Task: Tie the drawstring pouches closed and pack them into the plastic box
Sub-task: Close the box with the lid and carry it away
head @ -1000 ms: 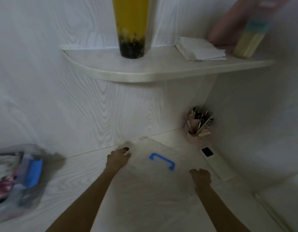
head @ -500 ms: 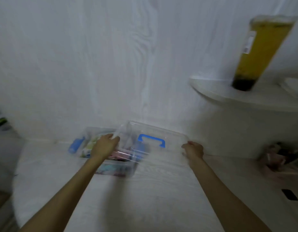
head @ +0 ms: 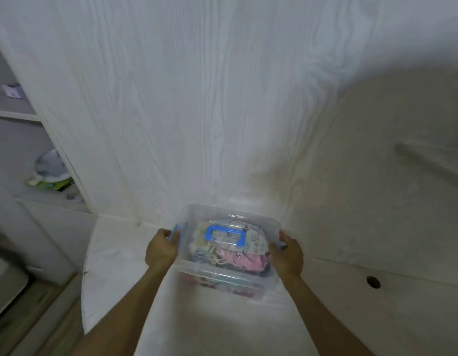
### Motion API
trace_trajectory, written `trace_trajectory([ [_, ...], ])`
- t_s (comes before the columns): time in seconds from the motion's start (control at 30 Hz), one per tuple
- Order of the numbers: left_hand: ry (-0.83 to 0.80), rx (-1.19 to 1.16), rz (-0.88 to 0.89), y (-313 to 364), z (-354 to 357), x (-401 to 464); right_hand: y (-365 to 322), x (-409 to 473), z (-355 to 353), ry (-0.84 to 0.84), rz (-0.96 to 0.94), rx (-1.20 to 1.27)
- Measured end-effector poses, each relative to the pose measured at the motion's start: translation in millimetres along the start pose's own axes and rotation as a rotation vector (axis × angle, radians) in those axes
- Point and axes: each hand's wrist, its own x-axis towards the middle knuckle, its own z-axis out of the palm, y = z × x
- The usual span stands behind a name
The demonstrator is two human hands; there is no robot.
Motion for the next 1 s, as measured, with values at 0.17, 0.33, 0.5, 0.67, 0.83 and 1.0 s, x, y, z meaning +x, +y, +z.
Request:
trace_trajectory([
  [0.17, -0.052, -0.079, -0.020, -13, 7, 21, 6, 9, 1, -0.007, -0.074, -0.065],
  [0.33, -0.194, -0.185, -0.172, -11, 6, 42, 4, 17, -5, -0.057, -0.051, 0.001],
  [0.5, -0.403, -0.299, -0.388, -15, 0, 52, 12, 21, 0, -0.036, 0.159, 0.057],
  [0.67, -0.354, -0.418, -0.388, -18, 6, 52, 16, 22, -8, -0.303, 0.545, 0.396],
  [0.83, -0.204, -0.441, -0.315, -15, 5, 53, 8, 29, -10, -0.206, 0.400, 0.171],
  [1.0, -0.115, -0.347, -0.191, -17, 7, 46, 3, 28, 1, -0.095, 0.224, -0.161],
])
